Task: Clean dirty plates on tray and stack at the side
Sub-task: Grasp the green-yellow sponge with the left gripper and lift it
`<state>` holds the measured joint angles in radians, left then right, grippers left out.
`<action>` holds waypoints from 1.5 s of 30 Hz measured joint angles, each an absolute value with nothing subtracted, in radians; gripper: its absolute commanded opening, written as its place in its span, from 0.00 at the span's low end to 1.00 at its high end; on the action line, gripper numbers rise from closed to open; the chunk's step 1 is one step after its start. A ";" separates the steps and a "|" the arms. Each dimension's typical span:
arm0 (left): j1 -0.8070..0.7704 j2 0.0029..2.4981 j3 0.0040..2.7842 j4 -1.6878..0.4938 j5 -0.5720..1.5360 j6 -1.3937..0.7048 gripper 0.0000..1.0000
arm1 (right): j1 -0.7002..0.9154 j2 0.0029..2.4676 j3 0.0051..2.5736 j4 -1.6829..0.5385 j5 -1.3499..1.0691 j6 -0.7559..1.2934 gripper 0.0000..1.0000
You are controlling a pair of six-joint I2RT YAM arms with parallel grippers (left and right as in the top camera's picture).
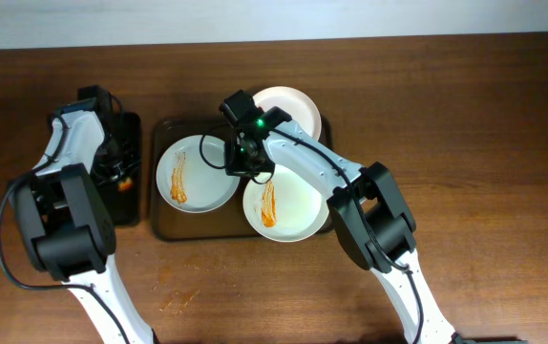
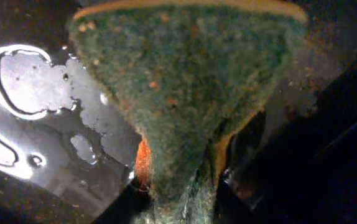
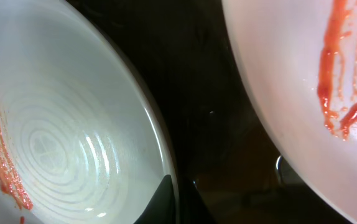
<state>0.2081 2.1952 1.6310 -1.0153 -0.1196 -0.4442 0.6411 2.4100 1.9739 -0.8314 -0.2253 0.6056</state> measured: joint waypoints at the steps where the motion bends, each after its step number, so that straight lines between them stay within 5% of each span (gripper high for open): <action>1: 0.208 2.195 1.628 -1.012 -0.119 -0.446 0.01 | 0.641 2.410 1.974 -0.831 -0.225 0.606 0.05; 16: 0.208 2.196 1.628 -1.010 -0.120 -0.445 0.01 | 0.641 2.410 1.974 -0.831 -0.225 0.606 0.04; 17: 0.208 2.195 1.628 -1.010 -0.120 -0.445 0.10 | 0.641 2.410 1.974 -0.831 -0.225 0.606 0.05; 21: 0.209 2.195 1.628 -1.011 -0.130 -0.434 0.86 | 0.641 2.410 1.974 -0.831 -0.225 0.605 0.05; 22: 0.212 2.193 1.634 -1.019 -0.135 -0.434 0.93 | 0.641 2.410 1.974 -0.831 -0.225 0.606 0.05; 30: 0.215 2.198 1.714 -1.076 -0.131 -0.431 0.96 | 0.641 2.410 1.974 -0.830 -0.224 0.605 0.05; 39: 0.216 2.199 1.739 -0.908 -0.166 -0.431 0.98 | 0.641 2.410 1.974 -0.829 -0.224 0.604 0.05; 43: 0.216 2.204 1.739 -0.889 -0.169 -0.430 0.90 | 0.641 2.410 1.974 -0.826 -0.224 0.606 0.05; 45: 0.216 2.223 1.740 -0.888 -0.169 -0.430 0.78 | 0.641 2.410 1.974 -0.826 -0.224 0.606 0.05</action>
